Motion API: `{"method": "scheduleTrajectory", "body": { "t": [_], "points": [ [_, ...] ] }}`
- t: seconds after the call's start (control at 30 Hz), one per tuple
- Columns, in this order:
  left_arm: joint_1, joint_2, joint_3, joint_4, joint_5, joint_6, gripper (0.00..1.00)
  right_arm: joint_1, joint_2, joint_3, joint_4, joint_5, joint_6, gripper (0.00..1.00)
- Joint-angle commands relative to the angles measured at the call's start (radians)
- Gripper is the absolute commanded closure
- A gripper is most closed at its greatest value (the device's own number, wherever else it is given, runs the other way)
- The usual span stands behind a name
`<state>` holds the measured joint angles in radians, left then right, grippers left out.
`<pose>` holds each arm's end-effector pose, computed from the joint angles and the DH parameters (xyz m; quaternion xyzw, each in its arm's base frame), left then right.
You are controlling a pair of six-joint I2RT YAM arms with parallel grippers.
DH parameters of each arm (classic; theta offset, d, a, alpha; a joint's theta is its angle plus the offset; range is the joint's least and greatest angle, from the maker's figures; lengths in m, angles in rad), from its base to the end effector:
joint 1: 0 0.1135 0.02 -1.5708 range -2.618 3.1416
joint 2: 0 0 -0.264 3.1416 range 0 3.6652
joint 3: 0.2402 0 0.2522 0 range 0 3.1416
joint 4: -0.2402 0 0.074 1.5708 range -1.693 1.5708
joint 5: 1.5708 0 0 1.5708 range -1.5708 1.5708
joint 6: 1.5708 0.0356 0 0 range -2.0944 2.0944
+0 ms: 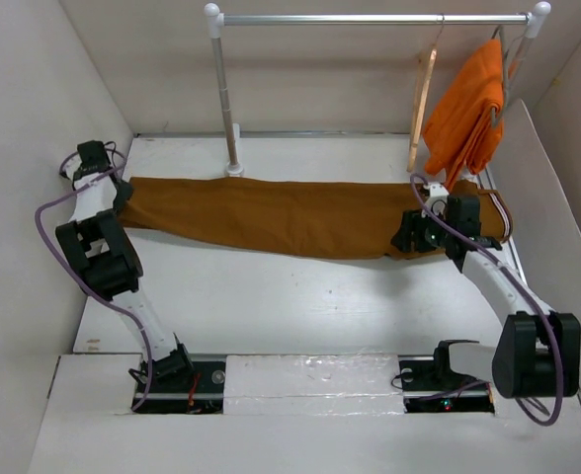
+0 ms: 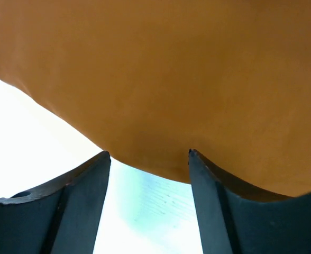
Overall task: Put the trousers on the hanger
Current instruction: Fold the trousers at the center of the board.
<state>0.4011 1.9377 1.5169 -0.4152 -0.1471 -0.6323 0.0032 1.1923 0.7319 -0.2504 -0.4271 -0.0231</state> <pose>0.3994 0.1750 0.2336 -0.4827 0.7962 0.0268 0.3637 0.2491 0.0155 0.2343 -0.1000 0.8871 0.1886 0.4093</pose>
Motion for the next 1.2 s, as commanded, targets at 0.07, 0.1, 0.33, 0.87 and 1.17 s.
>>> {"method": "scheduleTrajectory", "body": {
  "t": [0.07,0.1,0.33,0.87,1.17],
  "points": [
    [0.005,0.059,0.176,-0.22,-0.221,0.0,0.29,-0.008,0.058,0.043,-0.026,-0.027,-0.083,0.29],
    [0.005,0.073,0.21,-0.258,-0.235,0.002,0.26,-0.023,0.056,0.044,-0.029,-0.03,-0.086,0.28],
    [-0.004,-0.063,0.069,-0.111,-0.146,0.002,0.23,-0.135,-0.054,0.04,-0.076,-0.029,-0.025,0.24],
    [-0.392,0.004,-0.009,0.11,0.196,-0.033,0.65,-0.58,0.028,-0.104,0.115,0.068,0.285,0.13],
    [-0.265,0.151,0.016,0.092,0.262,-0.04,0.68,-0.545,0.302,-0.094,0.4,0.091,0.475,0.22]
  ]
}}
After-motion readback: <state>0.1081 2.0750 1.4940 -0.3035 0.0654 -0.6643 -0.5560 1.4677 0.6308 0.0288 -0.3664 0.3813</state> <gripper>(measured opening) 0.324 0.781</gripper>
